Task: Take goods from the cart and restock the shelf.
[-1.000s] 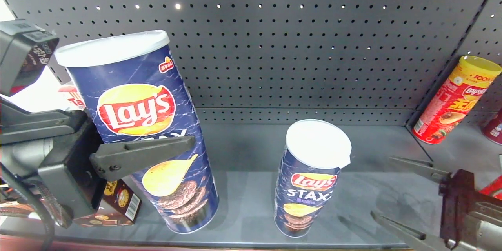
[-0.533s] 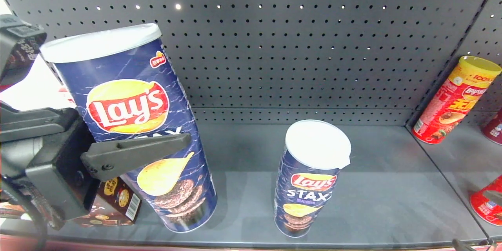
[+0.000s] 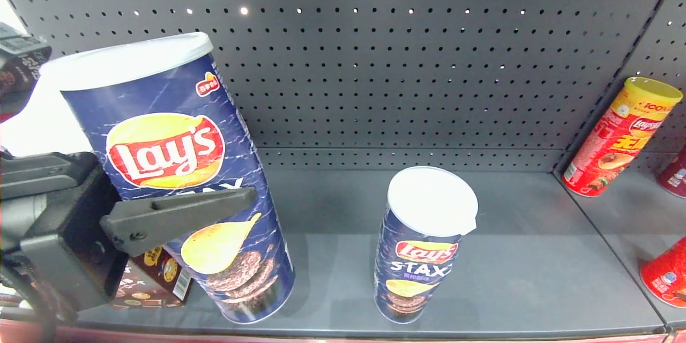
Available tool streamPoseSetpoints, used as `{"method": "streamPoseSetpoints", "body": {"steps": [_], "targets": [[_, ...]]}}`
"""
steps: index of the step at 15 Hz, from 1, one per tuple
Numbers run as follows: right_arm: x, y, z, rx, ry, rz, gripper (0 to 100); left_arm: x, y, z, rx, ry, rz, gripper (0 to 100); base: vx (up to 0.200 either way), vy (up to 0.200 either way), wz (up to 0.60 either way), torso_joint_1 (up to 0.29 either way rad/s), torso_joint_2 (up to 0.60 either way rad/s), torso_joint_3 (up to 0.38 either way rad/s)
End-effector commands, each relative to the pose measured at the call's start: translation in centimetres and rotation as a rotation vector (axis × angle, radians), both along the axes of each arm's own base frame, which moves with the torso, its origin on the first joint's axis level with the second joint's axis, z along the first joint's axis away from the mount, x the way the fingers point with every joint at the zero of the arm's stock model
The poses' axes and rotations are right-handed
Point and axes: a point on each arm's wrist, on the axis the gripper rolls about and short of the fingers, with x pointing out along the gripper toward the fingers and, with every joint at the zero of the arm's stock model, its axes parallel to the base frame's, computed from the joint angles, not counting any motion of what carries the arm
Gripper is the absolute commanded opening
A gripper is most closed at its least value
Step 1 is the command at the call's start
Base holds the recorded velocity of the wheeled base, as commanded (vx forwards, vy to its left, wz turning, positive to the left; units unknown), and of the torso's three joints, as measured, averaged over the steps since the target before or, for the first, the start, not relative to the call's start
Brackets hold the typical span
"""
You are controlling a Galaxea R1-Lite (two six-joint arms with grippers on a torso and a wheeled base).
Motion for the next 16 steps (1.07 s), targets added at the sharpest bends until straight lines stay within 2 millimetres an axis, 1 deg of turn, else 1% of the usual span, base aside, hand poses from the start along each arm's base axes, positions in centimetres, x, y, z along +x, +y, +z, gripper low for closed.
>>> {"method": "streamPoseSetpoints", "body": {"steps": [1,2,3,5,9,11,16], "targets": [[-0.19,0.04,-0.34,0.009,-0.028,0.065,100,0.00,-0.02,-0.06,0.001,0.002,-0.003,0,0.000,0.000,0.00,0.000,0.00,0.000],[-0.24,0.20,-0.75,-0.019,0.000,0.164,100,-0.02,-0.05,-0.02,0.000,0.000,-0.008,0,0.000,0.000,0.00,0.000,0.00,0.000],[-0.21,0.07,-1.00,-0.030,0.030,0.201,100,-0.04,-0.07,-0.06,0.001,0.000,-0.009,0,0.000,0.000,0.00,0.000,0.00,0.000],[-0.13,-0.09,-0.96,0.003,0.042,0.243,100,-0.03,-0.08,-0.02,0.000,0.000,-0.009,0,0.000,0.000,0.00,0.000,0.00,0.000],[0.02,-0.29,-1.01,0.021,0.054,0.293,100,-0.26,-0.48,-0.06,0.002,-0.001,-0.037,0,0.000,0.000,0.00,0.000,0.00,0.000],[-0.05,-0.22,-0.98,0.022,0.053,0.248,100,-0.36,-0.59,0.10,-0.001,-0.007,-0.048,0,0.000,0.000,0.00,0.000,0.00,0.000],[-0.01,-0.23,-0.99,0.026,0.051,0.262,100,-0.41,-0.65,-0.03,0.001,-0.002,-0.054,0,0.000,0.000,0.00,0.000,0.00,0.000]]}}
